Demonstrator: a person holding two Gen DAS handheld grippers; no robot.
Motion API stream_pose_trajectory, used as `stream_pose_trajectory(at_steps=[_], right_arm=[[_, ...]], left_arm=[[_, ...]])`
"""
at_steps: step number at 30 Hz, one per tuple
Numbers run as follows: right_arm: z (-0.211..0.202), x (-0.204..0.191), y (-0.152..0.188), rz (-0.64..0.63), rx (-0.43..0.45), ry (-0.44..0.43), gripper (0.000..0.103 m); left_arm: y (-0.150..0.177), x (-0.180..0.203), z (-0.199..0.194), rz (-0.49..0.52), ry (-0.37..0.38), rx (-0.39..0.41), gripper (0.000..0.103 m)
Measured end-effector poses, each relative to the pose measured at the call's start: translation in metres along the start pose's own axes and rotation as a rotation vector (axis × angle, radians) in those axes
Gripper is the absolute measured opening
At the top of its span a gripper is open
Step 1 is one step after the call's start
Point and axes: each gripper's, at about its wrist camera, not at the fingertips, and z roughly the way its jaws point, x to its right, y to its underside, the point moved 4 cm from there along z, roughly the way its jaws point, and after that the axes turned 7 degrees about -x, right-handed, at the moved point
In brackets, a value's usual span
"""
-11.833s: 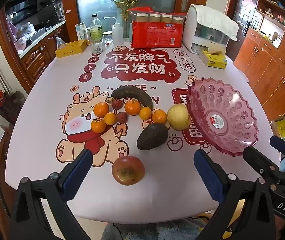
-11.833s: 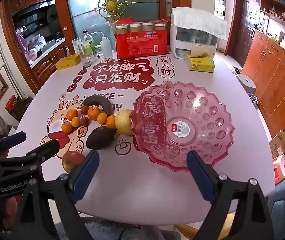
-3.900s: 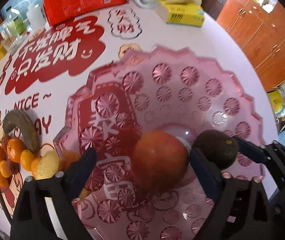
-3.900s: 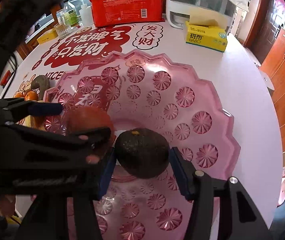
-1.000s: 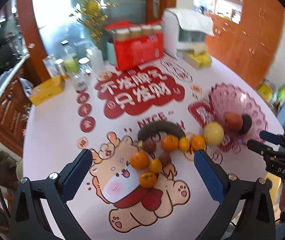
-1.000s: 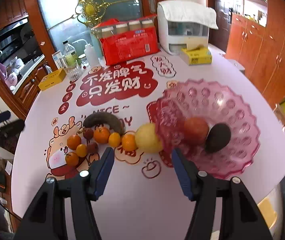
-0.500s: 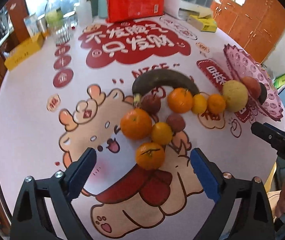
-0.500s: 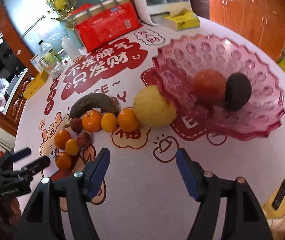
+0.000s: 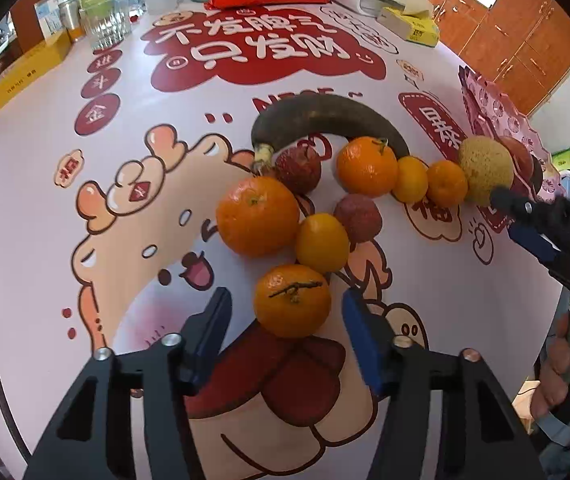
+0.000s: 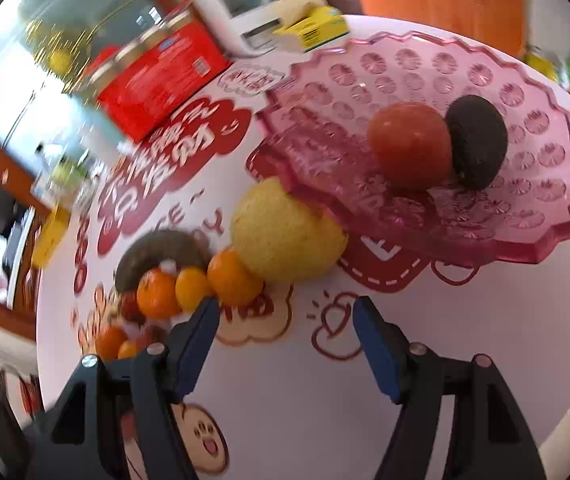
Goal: Organize fruits
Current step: 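Grasp a tangerine with the left tool while the right tool grasps the yellow pear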
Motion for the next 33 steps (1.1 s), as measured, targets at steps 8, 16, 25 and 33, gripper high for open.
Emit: stream_pose_trajectory(at_steps=[8, 16, 25, 33], right_arm=[[0.018, 0.001, -0.005, 0.091, 0.019, 0.017, 0.075], [0.022, 0.001, -0.022, 0.159, 0.055, 0.002, 0.076], [0.037, 0.002, -0.037, 0.233, 0.092, 0.052, 0.078], [0.045, 0.0, -0.035, 0.193, 0.075, 0.088, 0.072]], left_arm=[[0.0, 0.0, 0.009, -0.008, 0.043, -0.004, 0.039], [0.001, -0.001, 0.008, 0.0, 0.056, 0.013, 0.038], [0.001, -0.008, 0.007, -0.01, 0.058, 0.02, 0.037], [-0.001, -0.022, 0.004, -0.067, 0.054, 0.032, 0.037]])
